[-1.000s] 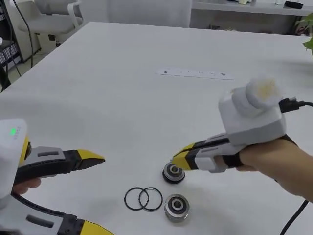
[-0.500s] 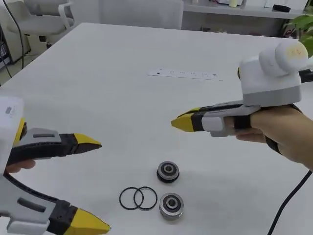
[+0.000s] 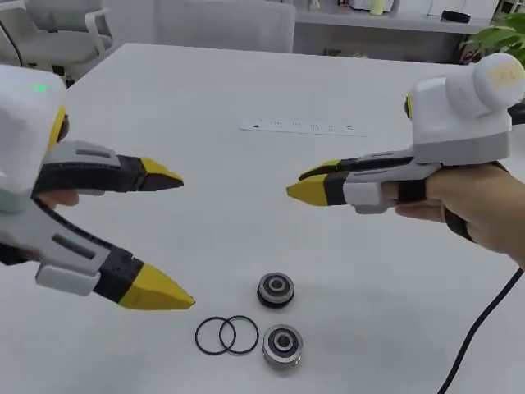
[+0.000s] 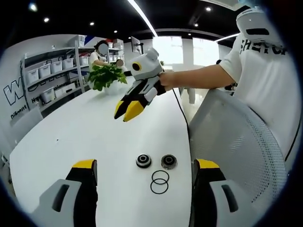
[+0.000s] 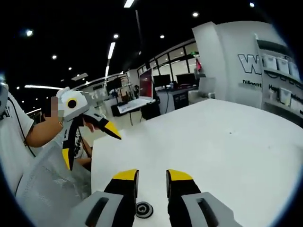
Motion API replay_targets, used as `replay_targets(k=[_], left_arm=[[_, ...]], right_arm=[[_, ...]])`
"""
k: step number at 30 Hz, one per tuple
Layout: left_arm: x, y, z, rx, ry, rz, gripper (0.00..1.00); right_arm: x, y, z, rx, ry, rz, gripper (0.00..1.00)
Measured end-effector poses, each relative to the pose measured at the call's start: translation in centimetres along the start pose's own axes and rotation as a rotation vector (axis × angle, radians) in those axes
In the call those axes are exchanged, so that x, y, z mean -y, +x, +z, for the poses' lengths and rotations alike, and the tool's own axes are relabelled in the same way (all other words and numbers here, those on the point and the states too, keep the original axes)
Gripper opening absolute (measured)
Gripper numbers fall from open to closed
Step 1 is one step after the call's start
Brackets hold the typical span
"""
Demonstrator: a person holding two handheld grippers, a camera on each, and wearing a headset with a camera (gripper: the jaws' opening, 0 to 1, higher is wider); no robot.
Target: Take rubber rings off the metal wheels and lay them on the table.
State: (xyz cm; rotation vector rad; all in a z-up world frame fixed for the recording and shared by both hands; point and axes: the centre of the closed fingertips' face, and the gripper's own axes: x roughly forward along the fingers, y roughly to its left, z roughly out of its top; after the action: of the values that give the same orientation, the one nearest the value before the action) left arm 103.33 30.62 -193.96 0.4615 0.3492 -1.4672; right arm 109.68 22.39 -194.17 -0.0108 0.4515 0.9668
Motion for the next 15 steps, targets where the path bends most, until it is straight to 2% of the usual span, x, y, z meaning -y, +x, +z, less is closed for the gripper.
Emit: replay_targets(k=[3, 7, 15], left_arm=[[-0.2, 1.0, 0.7, 0.008, 0.006, -0.028, 0.81], [-0.5, 2.4, 1.1, 0.004, 0.007, -0.054, 0.80], [-1.4, 5.3, 1.1, 0.019, 0.020, -0.048, 0.75]], right_arm=[[0.0, 0.1, -0.1, 0.007, -0.010, 0.001, 0.21], [-0.1, 0.3, -0.9, 0.019, 0.014, 0.013, 0.23], [0.3, 0.6, -3.6, -0.015, -0.026, 0.011, 0.24]])
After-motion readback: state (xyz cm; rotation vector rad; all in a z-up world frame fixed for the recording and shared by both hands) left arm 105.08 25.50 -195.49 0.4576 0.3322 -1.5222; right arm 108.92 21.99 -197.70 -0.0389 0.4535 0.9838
